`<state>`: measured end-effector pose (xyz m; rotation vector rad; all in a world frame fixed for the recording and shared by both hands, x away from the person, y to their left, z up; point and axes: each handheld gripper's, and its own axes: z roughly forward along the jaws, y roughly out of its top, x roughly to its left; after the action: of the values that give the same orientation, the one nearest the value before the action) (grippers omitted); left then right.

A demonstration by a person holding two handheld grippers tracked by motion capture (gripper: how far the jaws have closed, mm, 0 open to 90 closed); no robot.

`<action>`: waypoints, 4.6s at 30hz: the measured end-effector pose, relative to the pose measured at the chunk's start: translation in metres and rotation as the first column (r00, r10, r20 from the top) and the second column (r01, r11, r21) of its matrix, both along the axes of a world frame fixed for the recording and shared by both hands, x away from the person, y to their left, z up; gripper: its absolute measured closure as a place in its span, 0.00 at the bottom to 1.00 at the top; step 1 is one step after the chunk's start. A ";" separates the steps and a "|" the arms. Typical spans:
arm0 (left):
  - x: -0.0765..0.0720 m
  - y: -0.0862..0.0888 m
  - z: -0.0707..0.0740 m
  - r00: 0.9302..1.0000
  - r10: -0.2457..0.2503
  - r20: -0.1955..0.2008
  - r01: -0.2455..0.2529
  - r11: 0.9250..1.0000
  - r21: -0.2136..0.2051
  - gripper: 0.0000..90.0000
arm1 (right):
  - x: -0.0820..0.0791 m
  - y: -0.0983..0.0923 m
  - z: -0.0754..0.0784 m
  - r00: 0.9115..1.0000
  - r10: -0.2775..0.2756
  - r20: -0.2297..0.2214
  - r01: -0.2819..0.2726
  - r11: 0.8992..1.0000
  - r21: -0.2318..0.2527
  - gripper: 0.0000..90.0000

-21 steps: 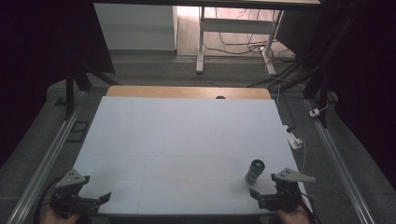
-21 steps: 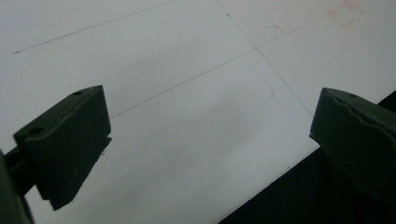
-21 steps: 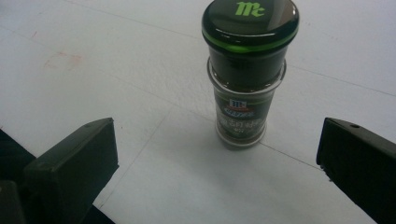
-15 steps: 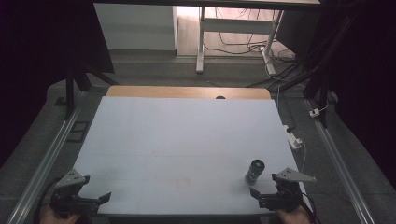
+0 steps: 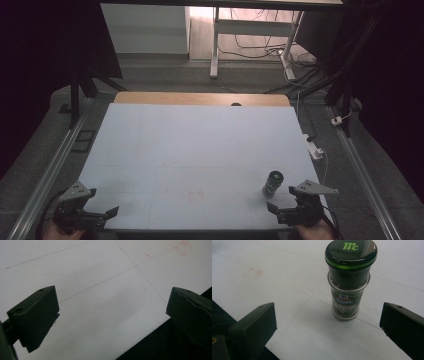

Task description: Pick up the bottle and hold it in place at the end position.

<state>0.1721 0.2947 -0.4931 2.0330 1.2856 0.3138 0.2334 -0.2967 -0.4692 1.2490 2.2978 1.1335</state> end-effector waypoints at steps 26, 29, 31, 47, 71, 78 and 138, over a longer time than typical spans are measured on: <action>0.000 -0.001 0.000 1.000 0.006 0.002 -0.007 1.000 0.009 0.00 | 0.014 0.003 0.000 1.000 0.018 0.010 -0.018 1.000 0.000 0.00; 0.000 -0.001 0.000 1.000 0.008 0.001 -0.008 1.000 0.008 0.00 | 0.016 0.003 -0.001 1.000 0.019 0.016 -0.019 1.000 0.013 0.00; 0.000 -0.001 0.000 1.000 0.009 0.000 -0.009 1.000 0.006 0.00 | 0.019 0.003 -0.001 1.000 0.015 0.018 -0.016 1.000 0.011 0.00; 0.000 -0.001 0.000 1.000 0.007 -0.006 -0.007 1.000 0.004 0.00 | 0.040 0.005 -0.010 1.000 0.024 0.017 -0.023 0.999 -0.033 0.00; 0.001 -0.002 0.000 1.000 0.001 -0.010 -0.001 1.000 0.009 0.00 | 0.055 0.001 -0.025 0.993 0.115 -0.018 -0.116 0.989 -0.091 0.45; 0.001 -0.002 0.000 1.000 0.002 -0.009 -0.002 1.000 0.011 0.00 | 0.051 0.004 -0.022 0.990 0.140 0.016 -0.136 0.980 -0.144 0.57; 0.005 -0.001 -0.001 1.000 -0.011 -0.027 0.011 1.000 -0.004 0.00 | 0.108 0.095 0.015 0.967 0.251 0.049 -0.246 0.965 -0.087 0.58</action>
<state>0.1766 0.2939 -0.4943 2.0466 1.2906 0.2789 0.3409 -0.2016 -0.4544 0.9041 2.4792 1.1269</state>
